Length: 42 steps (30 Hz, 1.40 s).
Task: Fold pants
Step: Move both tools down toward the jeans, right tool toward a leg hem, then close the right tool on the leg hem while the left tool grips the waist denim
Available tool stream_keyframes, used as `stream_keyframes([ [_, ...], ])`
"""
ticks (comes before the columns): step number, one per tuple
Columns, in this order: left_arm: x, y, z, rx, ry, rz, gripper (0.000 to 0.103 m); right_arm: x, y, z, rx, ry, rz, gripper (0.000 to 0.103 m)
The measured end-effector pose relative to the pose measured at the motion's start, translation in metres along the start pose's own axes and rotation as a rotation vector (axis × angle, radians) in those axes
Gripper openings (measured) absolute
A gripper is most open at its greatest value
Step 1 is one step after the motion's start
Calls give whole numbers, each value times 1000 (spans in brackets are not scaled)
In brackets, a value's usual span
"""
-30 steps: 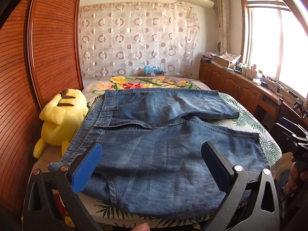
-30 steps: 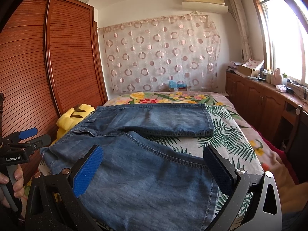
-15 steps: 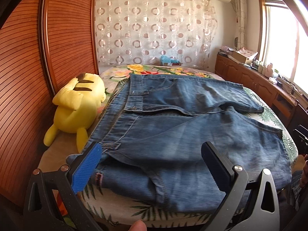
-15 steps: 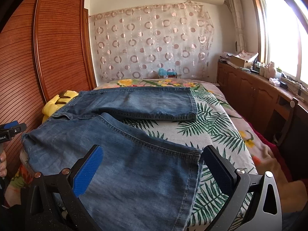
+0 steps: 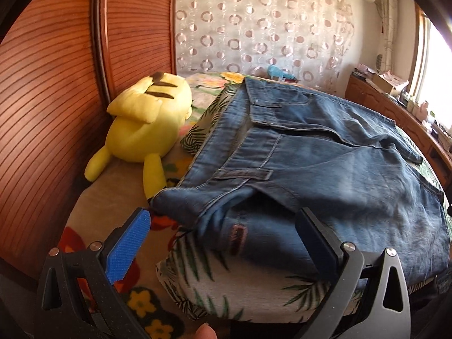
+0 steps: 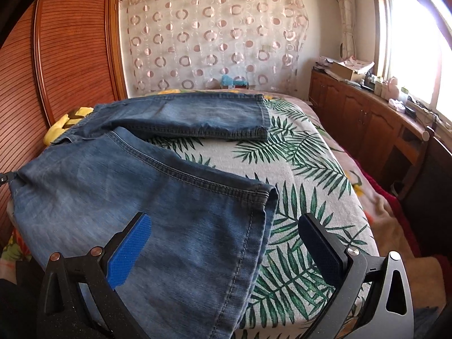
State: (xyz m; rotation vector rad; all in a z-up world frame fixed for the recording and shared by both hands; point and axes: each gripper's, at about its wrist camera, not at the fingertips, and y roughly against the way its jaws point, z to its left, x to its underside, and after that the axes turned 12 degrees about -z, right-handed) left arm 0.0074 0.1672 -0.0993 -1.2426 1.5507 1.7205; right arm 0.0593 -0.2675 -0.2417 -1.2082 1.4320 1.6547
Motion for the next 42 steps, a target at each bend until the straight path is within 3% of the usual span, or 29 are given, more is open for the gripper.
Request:
stream_keyframes([
  [11, 12, -9, 26, 45, 112, 51, 70, -5, 13, 2, 14, 4, 45, 103],
  [14, 18, -17, 26, 44, 123, 70, 67, 0, 16, -2, -10, -16, 64, 103],
  [20, 13, -16, 23, 64, 112, 47, 50, 3, 20, -14, -4, -28, 99, 103],
  [22, 11, -15, 23, 82, 112, 38, 36, 2, 20, -15, -6, -23, 109, 103],
  [27, 2, -6, 18, 93, 100, -7, 18, 2, 25, -17, -23, -8, 108, 98],
  [34, -30, 18, 1, 137, 62, -121, 14, 1, 35, -10, -75, 25, 107, 69],
  [36, -40, 21, -8, 155, 43, -143, 14, -3, 29, -9, -89, 28, 108, 57],
  [39, -55, 23, -21, 185, 13, -175, 12, -4, 32, -9, -83, 21, 112, 30],
  [42, -73, 23, -37, 218, -18, -211, 12, -8, 31, -17, -135, -16, 125, 9],
])
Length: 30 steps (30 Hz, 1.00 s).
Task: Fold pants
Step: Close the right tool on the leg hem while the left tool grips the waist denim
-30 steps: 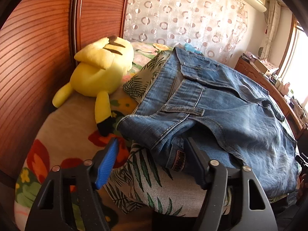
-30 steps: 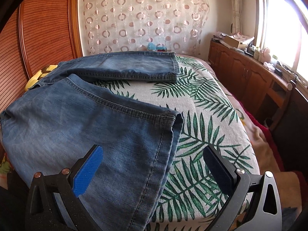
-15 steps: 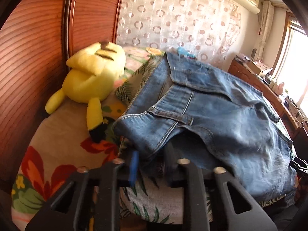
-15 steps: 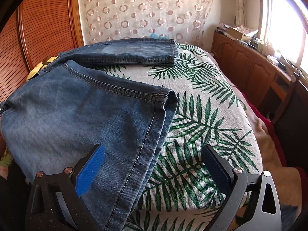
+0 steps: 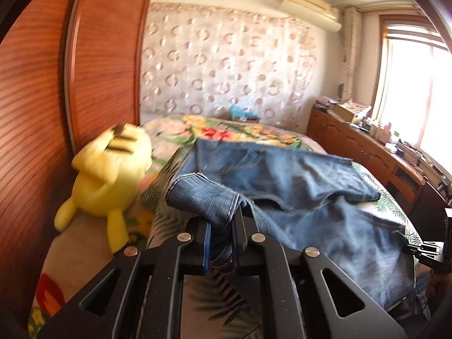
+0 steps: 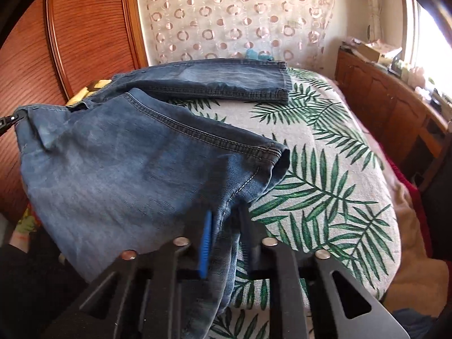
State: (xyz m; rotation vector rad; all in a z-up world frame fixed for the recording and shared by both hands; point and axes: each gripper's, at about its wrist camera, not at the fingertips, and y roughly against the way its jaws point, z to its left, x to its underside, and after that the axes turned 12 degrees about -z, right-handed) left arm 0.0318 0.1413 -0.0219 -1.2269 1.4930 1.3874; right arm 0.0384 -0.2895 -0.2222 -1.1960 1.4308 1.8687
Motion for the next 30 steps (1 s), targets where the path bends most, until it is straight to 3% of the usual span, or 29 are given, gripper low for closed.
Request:
stream_keyframes([
  [8, -42, -16, -24, 61, -17, -92, 12, -43, 25, -5, -73, 2, -116, 5],
  [18, -52, -23, -28, 55, -28, -112, 12, -106, 40, 24, -40, 154, -262, 5],
  [21, -47, -28, -31, 55, -31, -99, 12, -105, 19, 25, -30, 166, -237, 5],
  [30, -42, -37, -47, 78, -49, -82, 12, -80, -78, 13, -59, 100, -52, 5],
])
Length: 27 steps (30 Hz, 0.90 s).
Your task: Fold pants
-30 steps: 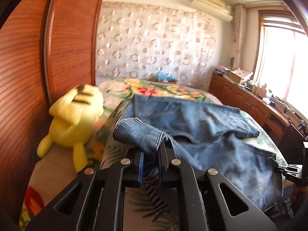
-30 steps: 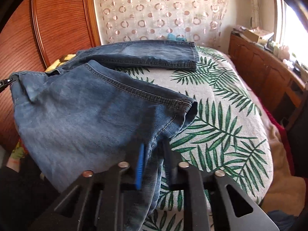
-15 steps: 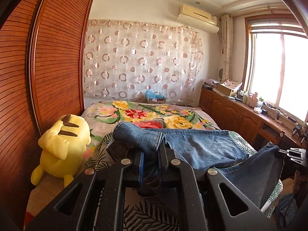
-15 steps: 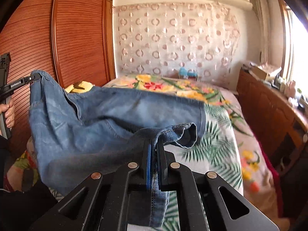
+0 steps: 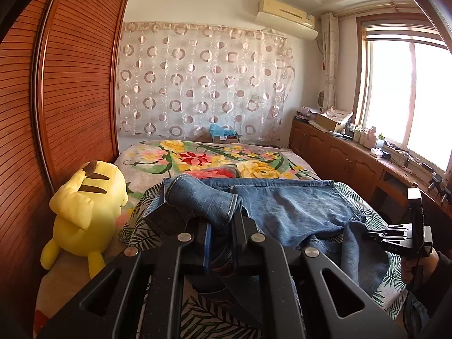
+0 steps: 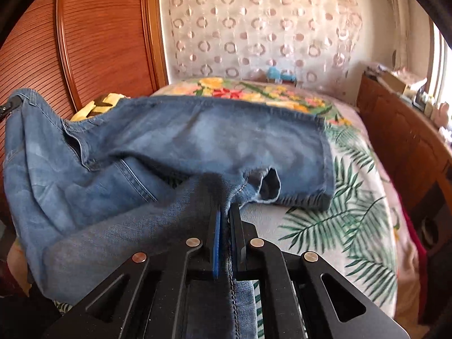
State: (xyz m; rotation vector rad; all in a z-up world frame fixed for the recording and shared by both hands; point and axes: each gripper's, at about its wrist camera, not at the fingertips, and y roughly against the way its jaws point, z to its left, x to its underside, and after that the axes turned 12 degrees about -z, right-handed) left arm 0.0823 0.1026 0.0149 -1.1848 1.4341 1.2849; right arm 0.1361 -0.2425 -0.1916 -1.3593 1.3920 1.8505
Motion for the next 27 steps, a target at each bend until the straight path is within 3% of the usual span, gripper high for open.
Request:
stream_keyframes([
  [3, -3, -4, -5, 7, -12, 2, 12, 4, -1, -6, -6, -34, 6, 5],
  [10, -7, -9, -14, 20, -15, -2, 12, -7, 52, -29, 27, -70, -42, 43],
  [19, -7, -12, -20, 18, -20, -4, 12, 36, 104, -22, 28, -58, -2, 44],
  [27, -10, -18, -23, 10, -26, -4, 12, 46, 99, -18, 8, -75, 44, 51],
])
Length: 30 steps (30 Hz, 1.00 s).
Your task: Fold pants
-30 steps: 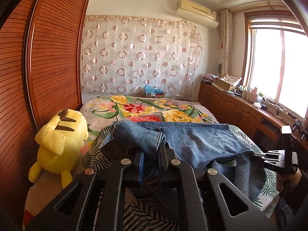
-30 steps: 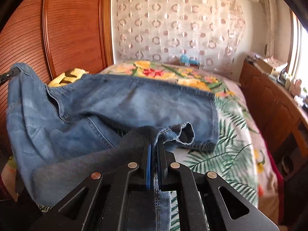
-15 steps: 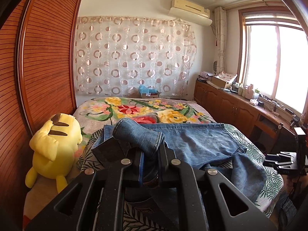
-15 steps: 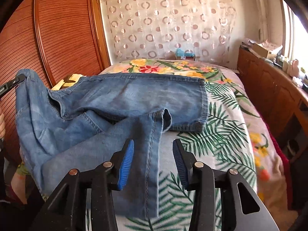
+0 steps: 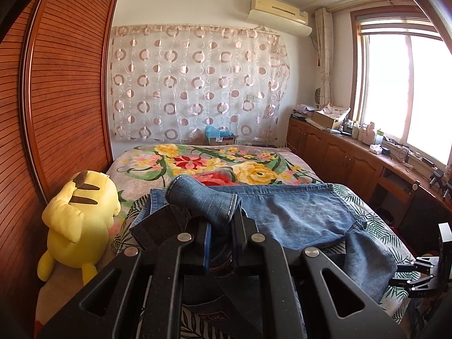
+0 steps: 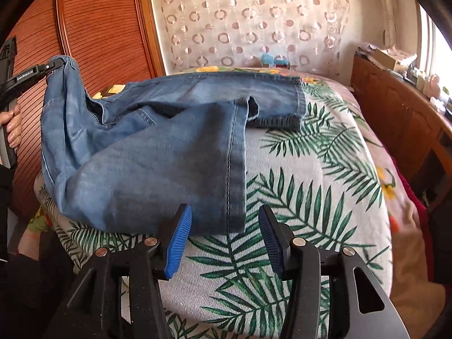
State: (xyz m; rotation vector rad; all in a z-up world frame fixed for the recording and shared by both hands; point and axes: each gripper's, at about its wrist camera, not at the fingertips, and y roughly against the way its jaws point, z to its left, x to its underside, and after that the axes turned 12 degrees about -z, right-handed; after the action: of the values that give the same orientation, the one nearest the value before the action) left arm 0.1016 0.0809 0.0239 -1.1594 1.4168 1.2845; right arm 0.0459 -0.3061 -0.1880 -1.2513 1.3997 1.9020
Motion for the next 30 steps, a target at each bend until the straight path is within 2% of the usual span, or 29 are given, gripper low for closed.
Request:
stream_keyframes([
  [6, -7, -16, 17, -33, 24, -1, 12, 7, -19, 1, -30, -34, 19, 51],
  [7, -9, -18, 20, -38, 28, -4, 12, 7, -21, 2, -36, -38, 21, 44],
  [8, -11, -21, 23, -43, 32, -5, 12, 7, -23, 2, -50, -39, 23, 26],
  [11, -19, -31, 33, -53, 55, -13, 12, 1, -22, 2, -77, -33, 7, 16],
  [22, -42, -70, 56, -68, 104, -36, 12, -93, 37, -30, -1, -7, -264, 14],
  [30, -44, -113, 72, -88, 122, -20, 12, -141, 18, -41, 72, 34, -305, 14],
])
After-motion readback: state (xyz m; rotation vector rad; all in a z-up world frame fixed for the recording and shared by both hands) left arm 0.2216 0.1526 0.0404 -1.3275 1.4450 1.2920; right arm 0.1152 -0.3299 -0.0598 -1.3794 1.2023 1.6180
